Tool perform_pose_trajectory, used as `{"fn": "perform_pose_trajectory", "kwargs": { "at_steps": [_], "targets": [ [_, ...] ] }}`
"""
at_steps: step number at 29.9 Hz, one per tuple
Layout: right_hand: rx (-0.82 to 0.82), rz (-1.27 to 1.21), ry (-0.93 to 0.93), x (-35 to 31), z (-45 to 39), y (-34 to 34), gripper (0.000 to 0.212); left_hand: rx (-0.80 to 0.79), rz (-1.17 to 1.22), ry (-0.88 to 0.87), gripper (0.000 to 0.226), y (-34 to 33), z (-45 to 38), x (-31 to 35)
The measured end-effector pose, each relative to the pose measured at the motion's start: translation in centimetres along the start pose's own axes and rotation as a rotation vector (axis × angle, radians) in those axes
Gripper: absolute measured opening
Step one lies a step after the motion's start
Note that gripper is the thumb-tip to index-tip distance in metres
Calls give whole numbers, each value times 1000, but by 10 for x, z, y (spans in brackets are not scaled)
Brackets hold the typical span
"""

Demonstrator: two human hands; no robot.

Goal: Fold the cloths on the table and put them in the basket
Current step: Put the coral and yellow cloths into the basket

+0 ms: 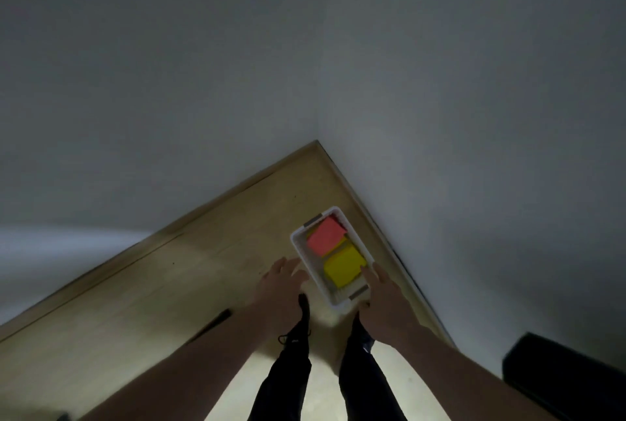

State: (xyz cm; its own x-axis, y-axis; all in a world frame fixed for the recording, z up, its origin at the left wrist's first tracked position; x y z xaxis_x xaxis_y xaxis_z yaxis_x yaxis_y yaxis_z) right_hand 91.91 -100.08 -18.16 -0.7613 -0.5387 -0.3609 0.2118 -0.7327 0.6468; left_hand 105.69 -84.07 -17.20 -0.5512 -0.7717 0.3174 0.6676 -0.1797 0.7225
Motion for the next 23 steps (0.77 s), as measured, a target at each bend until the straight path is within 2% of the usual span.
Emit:
{"fn": "perform_pose_trajectory", "kwargs": {
  "at_steps": [3, 8, 11, 21, 23],
  "targets": [
    [10, -4, 13, -27, 80, 44, 75, -2, -1, -37, 58, 50, 76, 23],
    [22, -24, 64, -44, 158, 69, 73, 70, 39, -13, 60, 95, 155, 51],
    [17, -61, 136, -50, 204, 84, 72, 178, 125, 37, 62, 114, 212, 75],
    [-29, 77, 469, -49, 286, 108, 71, 380, 301, 316, 60, 72, 355, 137],
    [-33, 73, 479, -47, 293, 106, 70, 404, 326, 339, 63, 62, 370, 141]
  ]
}}
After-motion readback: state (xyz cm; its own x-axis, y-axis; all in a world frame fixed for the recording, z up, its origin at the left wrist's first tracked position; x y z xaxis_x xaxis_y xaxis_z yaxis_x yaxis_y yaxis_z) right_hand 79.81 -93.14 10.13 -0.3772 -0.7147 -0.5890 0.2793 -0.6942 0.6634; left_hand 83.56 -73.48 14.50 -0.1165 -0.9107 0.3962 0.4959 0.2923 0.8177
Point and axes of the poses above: each hand's wrist, its own z-axis away from the middle knuckle, its own y-axis out of the back of the hand, x = y × z, the point moved 6 cm from there along -z, towards the middle knuckle, and after that the axes turned 11 degrees about x, right-handed, at the moved point
